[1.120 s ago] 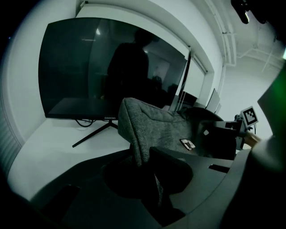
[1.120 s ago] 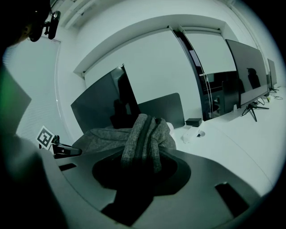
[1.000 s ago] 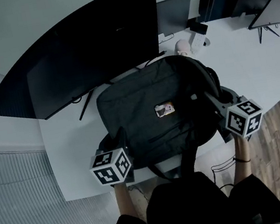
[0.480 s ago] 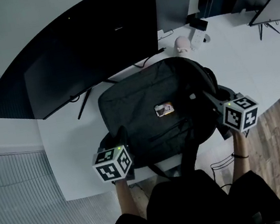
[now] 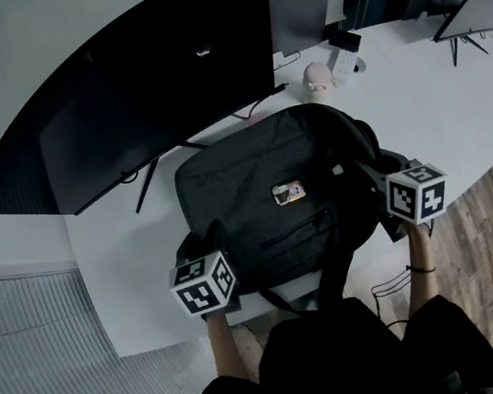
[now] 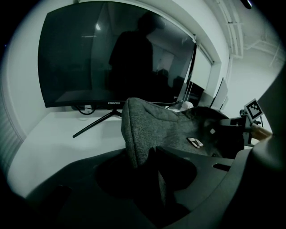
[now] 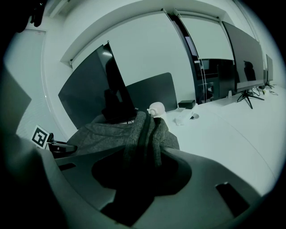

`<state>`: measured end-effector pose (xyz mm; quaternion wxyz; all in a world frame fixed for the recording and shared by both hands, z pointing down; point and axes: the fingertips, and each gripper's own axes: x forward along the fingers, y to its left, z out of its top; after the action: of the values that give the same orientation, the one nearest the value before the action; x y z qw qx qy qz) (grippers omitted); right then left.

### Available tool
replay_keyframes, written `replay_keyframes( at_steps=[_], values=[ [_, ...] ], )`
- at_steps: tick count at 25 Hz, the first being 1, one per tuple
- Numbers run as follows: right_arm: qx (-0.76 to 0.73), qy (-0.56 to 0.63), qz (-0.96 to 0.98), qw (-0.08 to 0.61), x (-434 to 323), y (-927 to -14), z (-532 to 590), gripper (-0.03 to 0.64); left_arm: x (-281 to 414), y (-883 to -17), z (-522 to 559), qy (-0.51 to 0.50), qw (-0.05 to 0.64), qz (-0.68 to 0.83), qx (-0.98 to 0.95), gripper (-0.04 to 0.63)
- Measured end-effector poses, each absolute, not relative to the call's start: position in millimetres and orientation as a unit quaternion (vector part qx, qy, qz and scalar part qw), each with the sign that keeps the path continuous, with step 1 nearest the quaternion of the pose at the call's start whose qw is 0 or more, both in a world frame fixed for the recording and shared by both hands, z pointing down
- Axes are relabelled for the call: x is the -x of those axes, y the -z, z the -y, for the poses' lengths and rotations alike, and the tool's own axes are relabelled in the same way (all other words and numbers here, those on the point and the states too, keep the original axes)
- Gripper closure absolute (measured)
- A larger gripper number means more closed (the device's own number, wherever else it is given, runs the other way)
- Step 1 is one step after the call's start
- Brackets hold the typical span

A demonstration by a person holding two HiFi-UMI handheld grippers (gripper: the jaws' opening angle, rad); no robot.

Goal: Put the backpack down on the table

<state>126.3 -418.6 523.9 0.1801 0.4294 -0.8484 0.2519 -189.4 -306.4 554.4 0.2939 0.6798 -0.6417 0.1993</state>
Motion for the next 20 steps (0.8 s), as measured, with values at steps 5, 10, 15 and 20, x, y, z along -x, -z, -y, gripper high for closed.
replay_keyframes(
  at_steps=[5, 10, 15, 20],
  values=[
    [-0.444, -0.25, 0.836, 0.206, -128.8, -535.2, 419.0, 0.483, 193.6, -561.4, 307.6, -0.2, 0.301, 0.647, -0.672, 0.432],
    [-0.452, -0.253, 0.825, 0.227, -132.2, -545.2, 420.7, 0.469, 197.0, -567.4, 309.5, -0.201, 0.31, 0.653, -0.661, 0.409],
    [-0.46, -0.242, 0.816, 0.254, -134.4, -550.8, 421.7, 0.443, 199.6, -570.5, 311.2, -0.206, 0.312, 0.657, -0.655, 0.387],
    [-0.492, -0.213, 0.8, 0.27, -142.8, -550.2, 424.3, 0.4, 200.8, -570.3, 313.2, -0.217, 0.299, 0.663, -0.651, 0.35]
  ],
)
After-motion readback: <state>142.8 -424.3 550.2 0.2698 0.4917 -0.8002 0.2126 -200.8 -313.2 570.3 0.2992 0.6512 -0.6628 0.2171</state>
